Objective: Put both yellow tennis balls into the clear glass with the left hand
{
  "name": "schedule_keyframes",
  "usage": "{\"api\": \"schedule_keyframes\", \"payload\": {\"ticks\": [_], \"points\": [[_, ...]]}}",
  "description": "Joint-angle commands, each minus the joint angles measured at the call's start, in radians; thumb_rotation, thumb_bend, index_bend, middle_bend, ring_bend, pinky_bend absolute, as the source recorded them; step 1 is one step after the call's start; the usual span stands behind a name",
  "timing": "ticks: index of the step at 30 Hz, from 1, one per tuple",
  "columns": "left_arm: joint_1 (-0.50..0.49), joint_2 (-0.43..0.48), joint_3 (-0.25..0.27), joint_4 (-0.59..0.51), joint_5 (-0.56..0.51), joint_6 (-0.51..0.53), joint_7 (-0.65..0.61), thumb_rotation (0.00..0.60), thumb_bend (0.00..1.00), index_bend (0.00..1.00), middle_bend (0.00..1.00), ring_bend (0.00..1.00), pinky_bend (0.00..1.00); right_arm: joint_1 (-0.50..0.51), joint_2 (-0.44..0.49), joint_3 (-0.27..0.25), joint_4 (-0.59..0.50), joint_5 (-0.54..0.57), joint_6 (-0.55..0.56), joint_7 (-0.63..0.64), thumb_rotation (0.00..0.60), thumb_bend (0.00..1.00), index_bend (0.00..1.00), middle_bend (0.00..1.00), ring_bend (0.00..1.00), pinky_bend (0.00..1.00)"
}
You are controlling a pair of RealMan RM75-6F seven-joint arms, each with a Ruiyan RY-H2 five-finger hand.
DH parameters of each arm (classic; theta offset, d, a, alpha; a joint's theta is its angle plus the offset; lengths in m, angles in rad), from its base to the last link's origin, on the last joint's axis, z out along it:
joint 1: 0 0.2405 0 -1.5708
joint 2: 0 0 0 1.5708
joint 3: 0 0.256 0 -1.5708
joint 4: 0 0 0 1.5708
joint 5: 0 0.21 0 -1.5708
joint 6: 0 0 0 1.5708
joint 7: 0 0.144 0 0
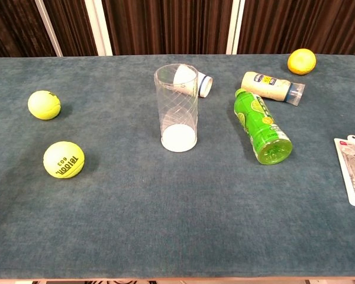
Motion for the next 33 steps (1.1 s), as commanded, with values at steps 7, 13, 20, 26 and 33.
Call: {"api": "schedule_keyframes", "payload": {"ticks": [7, 13, 20, 26, 33], "points": [[-0.209, 0.018, -0.032, -0.133, -0.084, -0.339, 0.142, 0.6, 0.0, 0.1, 0.0, 0.0, 0.11, -0.001, 0.002, 0.005, 0.001, 0.007, 0.001, 0.001, 0.6, 0.34, 0.03, 0.08, 0.12, 0.06], [-0.286, -0.058, -0.038, -0.115, -0.188, -0.465, 0.26, 0.6, 0.0, 0.1, 0.0, 0.0, 0.12, 0.0, 0.001, 0.006, 0.003, 0.013, -0.003, 0.001, 0.6, 0.34, 0.03, 0.08, 0.12, 0.06], [-0.358, -0.164, -0.04, -0.043, -0.285, -0.549, 0.369, 0.6, 0.0, 0.1, 0.0, 0.0, 0.12, -0.002, 0.002, 0.01, 0.005, 0.02, -0.001, 0.003, 0.6, 0.34, 0.03, 0.08, 0.12, 0.06], [-0.389, -0.248, -0.024, 0.019, -0.324, -0.554, 0.422, 0.6, 0.01, 0.14, 0.07, 0.09, 0.23, -0.003, 0.005, 0.014, 0.006, 0.022, 0.002, 0.007, 0.6, 0.34, 0.03, 0.08, 0.12, 0.06], [-0.412, -0.307, 0.003, 0.087, -0.304, -0.544, 0.422, 0.6, 0.06, 0.19, 0.22, 0.21, 0.39, -0.003, 0.004, 0.016, 0.007, 0.025, 0.003, 0.005, 0.6, 0.34, 0.03, 0.07, 0.12, 0.06]]}}
